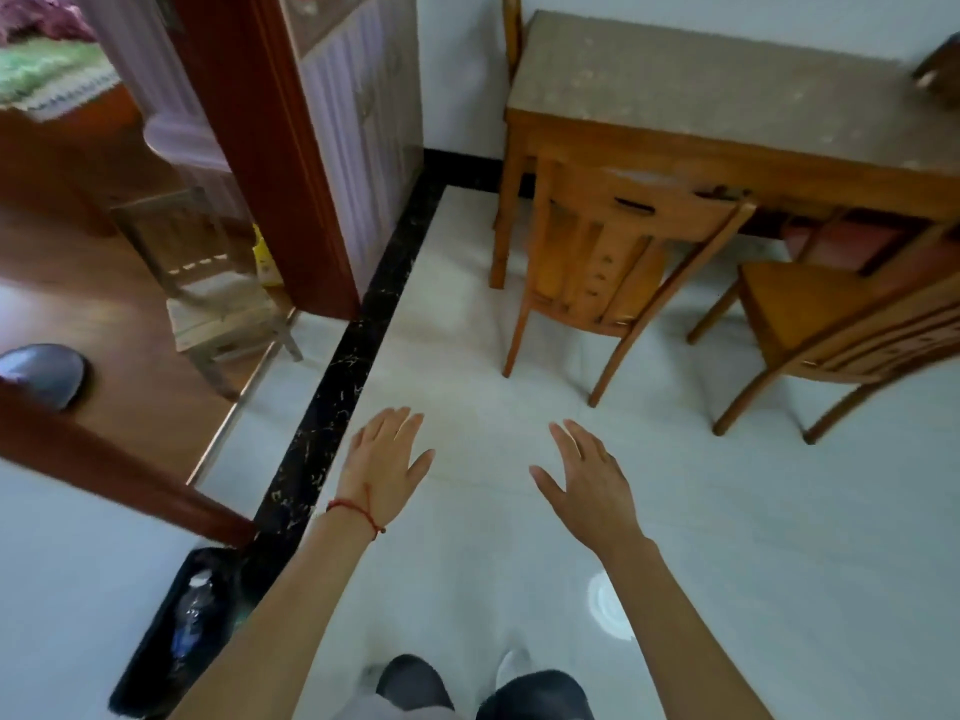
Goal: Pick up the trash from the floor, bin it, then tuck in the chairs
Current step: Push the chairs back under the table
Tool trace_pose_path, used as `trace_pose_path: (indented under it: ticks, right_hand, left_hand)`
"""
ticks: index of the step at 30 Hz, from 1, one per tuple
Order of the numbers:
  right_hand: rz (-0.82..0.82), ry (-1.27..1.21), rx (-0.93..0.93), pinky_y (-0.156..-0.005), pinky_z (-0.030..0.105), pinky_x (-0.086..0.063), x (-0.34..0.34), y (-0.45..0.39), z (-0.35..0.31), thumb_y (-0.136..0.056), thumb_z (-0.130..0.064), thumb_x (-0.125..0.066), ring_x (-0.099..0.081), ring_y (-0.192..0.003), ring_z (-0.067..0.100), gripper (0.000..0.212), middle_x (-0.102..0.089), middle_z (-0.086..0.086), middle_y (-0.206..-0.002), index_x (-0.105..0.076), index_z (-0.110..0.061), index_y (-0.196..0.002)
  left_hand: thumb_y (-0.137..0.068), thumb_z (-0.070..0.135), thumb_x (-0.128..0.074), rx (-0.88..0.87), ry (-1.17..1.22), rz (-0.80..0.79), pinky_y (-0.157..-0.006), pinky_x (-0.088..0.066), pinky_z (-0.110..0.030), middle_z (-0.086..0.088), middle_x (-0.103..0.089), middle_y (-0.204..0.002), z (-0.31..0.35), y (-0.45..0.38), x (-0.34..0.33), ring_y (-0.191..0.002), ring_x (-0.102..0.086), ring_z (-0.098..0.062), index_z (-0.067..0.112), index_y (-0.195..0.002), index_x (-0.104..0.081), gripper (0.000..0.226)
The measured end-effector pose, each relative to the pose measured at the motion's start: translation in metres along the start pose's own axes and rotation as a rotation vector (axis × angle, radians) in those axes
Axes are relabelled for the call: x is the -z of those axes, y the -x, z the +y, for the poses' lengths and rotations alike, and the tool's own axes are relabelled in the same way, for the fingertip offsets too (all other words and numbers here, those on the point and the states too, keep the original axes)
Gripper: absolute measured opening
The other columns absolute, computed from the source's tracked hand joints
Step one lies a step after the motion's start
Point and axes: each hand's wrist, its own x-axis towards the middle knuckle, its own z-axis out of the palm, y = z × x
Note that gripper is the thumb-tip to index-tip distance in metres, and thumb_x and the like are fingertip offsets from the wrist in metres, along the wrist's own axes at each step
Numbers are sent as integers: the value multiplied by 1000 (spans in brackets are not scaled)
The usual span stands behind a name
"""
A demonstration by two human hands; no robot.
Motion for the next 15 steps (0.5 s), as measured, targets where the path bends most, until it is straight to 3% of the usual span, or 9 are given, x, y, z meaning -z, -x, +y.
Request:
trace_pose_path:
  ticks: [7,15]
  right_hand:
    - [37,-22,-149,-113,34,-22,36,19,100,-94,-47,-39,-21,-141,20,61,-23,6,-153,-23,-16,-144]
    - [54,-55,-196,-112,32,-23,52,-8,139,-94,-49,-37,-21,-141,19,60,-23,5,-154,-25,-17,-143]
  left_hand:
    - [-95,38,-38,-118,-15,-43,-113,-15,-36,-5,-27,-151,92,-36,-36,-140,-17,-21,15,-142,-27,54]
    - [-95,39,-38,-171,-52,-62,-112,-17,-35,-5,-27,-151,133,-91,-42,-140,-18,-21,15,-142,-28,54]
